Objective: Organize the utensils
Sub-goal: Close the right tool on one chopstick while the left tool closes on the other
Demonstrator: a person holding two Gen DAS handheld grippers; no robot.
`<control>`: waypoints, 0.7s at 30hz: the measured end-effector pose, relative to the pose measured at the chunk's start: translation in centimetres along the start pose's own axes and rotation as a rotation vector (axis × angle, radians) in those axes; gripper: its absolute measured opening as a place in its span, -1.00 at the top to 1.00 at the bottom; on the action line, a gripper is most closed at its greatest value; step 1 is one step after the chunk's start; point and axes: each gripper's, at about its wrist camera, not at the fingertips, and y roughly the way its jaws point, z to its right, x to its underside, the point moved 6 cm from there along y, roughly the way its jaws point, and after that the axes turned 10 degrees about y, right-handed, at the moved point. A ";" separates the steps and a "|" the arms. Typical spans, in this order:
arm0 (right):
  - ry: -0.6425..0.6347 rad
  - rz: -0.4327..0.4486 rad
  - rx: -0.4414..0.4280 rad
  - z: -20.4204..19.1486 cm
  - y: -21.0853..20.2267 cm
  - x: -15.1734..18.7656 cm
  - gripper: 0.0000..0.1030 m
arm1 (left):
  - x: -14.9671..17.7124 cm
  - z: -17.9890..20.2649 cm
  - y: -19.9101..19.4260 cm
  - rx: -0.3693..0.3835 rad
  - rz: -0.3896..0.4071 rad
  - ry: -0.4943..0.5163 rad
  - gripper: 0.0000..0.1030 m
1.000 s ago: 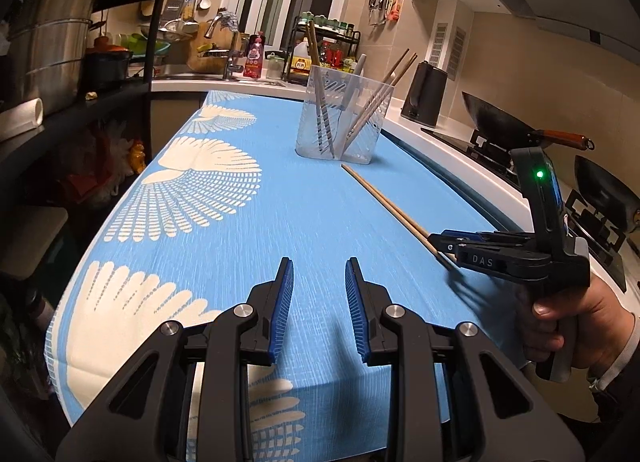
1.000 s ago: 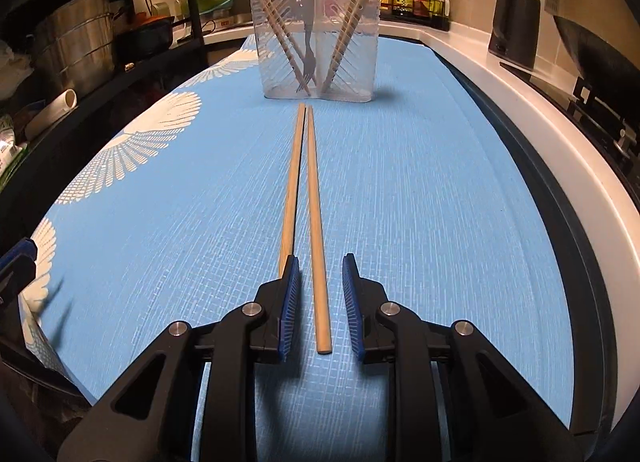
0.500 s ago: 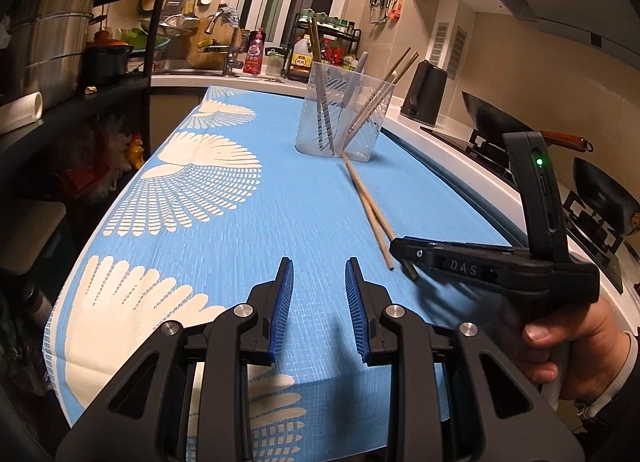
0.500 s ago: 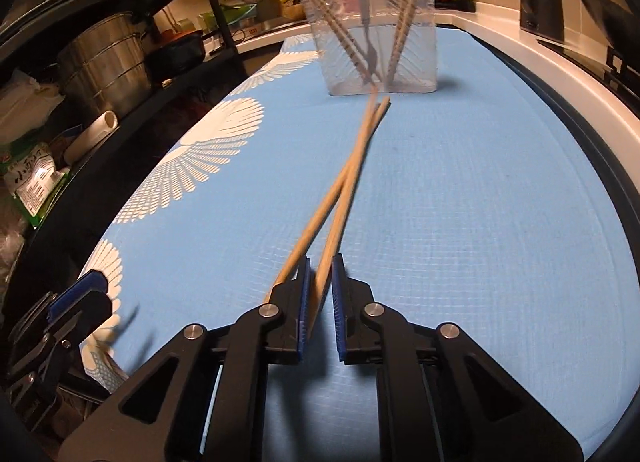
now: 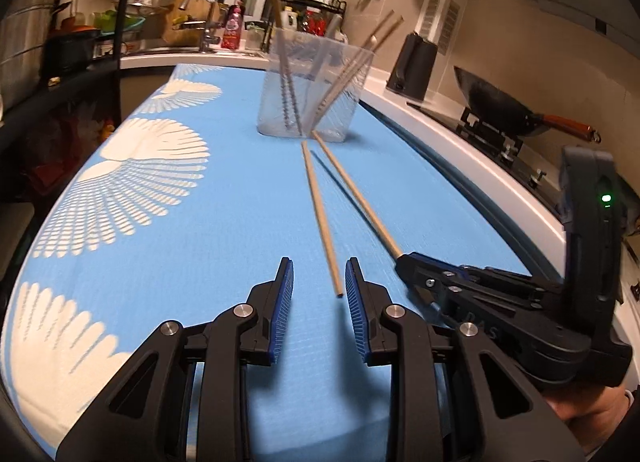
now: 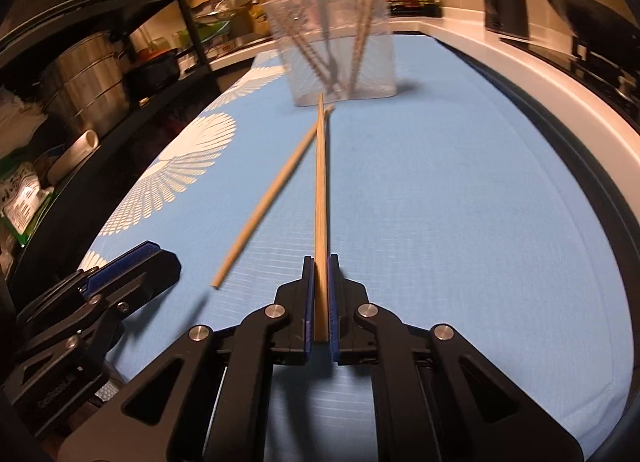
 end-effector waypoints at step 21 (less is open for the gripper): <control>0.051 0.071 0.137 5.4 -2.6 0.8 0.87 | 3.4 -3.3 -3.5 -0.192 0.007 0.120 0.90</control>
